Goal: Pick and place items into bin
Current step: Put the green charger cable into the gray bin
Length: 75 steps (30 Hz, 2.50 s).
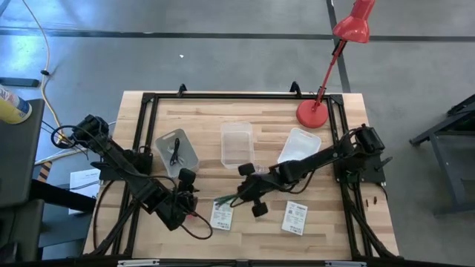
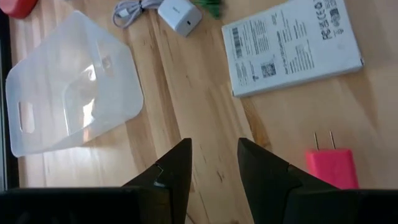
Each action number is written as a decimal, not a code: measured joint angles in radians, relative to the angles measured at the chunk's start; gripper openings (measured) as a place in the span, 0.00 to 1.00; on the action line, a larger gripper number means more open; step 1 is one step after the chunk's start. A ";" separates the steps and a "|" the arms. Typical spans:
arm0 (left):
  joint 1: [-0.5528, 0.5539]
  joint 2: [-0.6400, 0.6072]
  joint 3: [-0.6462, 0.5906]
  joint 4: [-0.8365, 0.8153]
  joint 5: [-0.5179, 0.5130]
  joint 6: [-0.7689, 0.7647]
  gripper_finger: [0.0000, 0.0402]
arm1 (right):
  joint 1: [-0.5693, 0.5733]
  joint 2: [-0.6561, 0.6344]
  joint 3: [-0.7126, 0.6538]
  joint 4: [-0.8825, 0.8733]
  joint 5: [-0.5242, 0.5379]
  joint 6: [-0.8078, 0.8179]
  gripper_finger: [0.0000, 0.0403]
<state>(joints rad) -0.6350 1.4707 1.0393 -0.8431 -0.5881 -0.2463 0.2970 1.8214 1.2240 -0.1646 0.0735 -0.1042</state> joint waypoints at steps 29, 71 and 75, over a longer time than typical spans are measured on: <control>-0.014 -0.035 -0.055 -0.045 -0.125 -0.365 0.63 | -0.055 0.289 0.247 -0.010 0.104 0.033 0.04; 0.176 0.115 -0.059 0.210 0.129 -0.195 0.69 | -0.001 0.200 0.267 -0.249 0.058 -0.049 0.33; 0.215 0.173 -0.060 0.226 0.171 -0.187 0.66 | 0.021 0.190 0.267 -0.257 0.053 -0.057 0.33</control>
<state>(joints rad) -0.4199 1.6438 0.9798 -0.6170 -0.4173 -0.4332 0.3183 2.0117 1.4906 -0.4216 0.1261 -0.1616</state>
